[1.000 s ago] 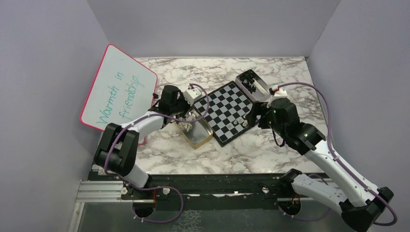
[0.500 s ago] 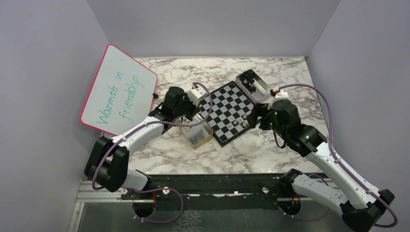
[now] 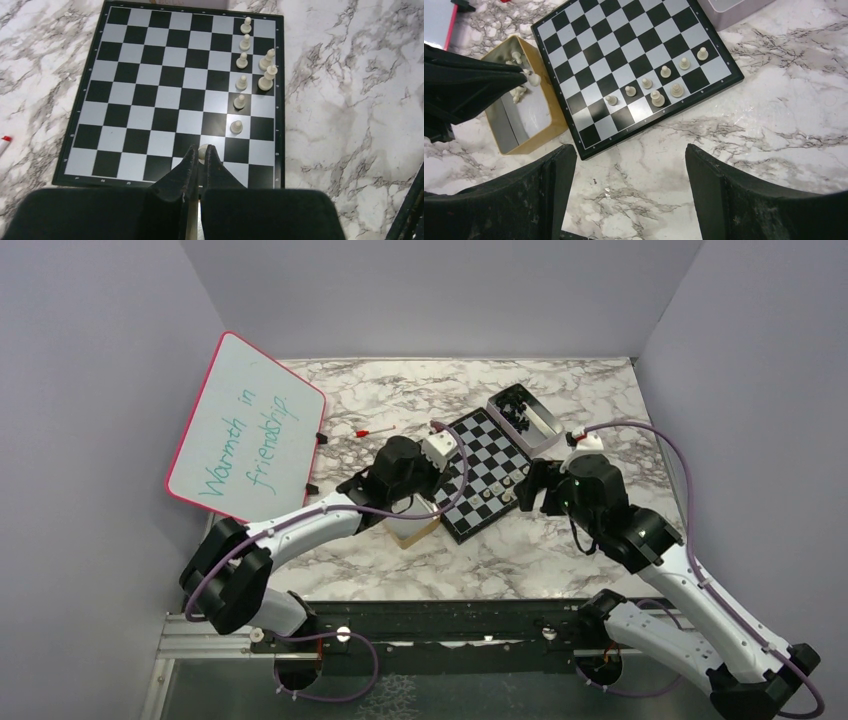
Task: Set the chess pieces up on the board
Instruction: Place the chess piece on the chessboard.
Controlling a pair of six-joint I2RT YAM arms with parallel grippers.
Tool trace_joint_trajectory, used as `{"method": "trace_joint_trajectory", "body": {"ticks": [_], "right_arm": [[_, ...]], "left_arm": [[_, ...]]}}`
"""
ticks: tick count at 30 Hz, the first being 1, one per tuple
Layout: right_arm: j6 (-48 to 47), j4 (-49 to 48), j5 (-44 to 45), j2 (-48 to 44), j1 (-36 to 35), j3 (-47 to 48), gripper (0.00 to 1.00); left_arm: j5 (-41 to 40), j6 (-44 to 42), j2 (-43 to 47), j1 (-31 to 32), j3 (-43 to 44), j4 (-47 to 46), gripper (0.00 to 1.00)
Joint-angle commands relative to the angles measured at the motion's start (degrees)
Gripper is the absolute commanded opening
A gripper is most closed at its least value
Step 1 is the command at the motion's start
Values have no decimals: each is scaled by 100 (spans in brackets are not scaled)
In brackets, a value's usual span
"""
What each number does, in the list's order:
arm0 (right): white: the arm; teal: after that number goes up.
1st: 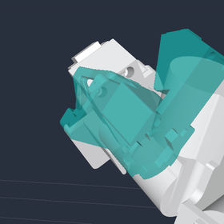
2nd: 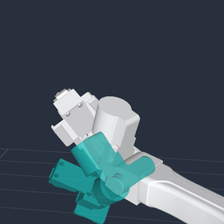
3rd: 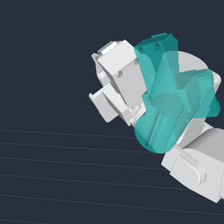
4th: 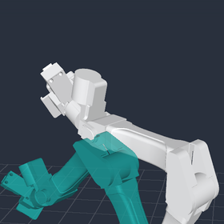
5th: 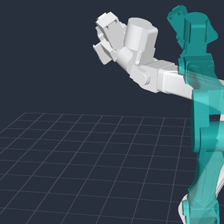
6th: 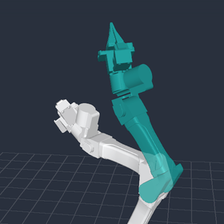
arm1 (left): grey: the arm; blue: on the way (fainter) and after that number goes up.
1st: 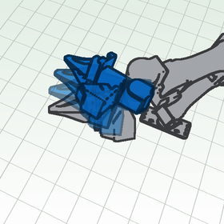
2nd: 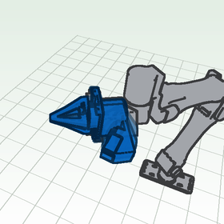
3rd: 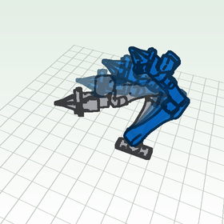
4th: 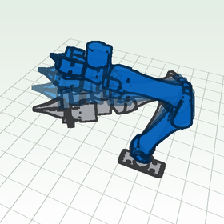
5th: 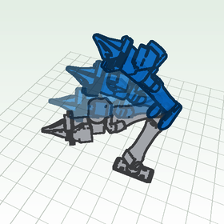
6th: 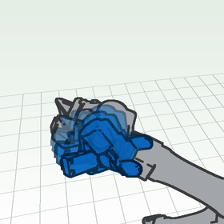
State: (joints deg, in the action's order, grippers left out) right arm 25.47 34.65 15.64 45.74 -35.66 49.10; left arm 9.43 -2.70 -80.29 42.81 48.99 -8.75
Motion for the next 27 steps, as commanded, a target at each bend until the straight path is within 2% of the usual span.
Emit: {"method": "trace_joint_trajectory", "body": {"ticks": [1, 16, 27], "right_arm": [[78, 112, 188, -117, -3, -44, 85], [59, 190, 184, -192, -7, -44, 85], [10, 226, 233, -183, -4, -29, 85]], "left_arm": [[-460, 603, -313, 336, -114, -644, 0], [-735, 850, -1423, 806, -393, -1624, 0], [-843, 618, -1782, 851, -310, -1777, 0]]}}
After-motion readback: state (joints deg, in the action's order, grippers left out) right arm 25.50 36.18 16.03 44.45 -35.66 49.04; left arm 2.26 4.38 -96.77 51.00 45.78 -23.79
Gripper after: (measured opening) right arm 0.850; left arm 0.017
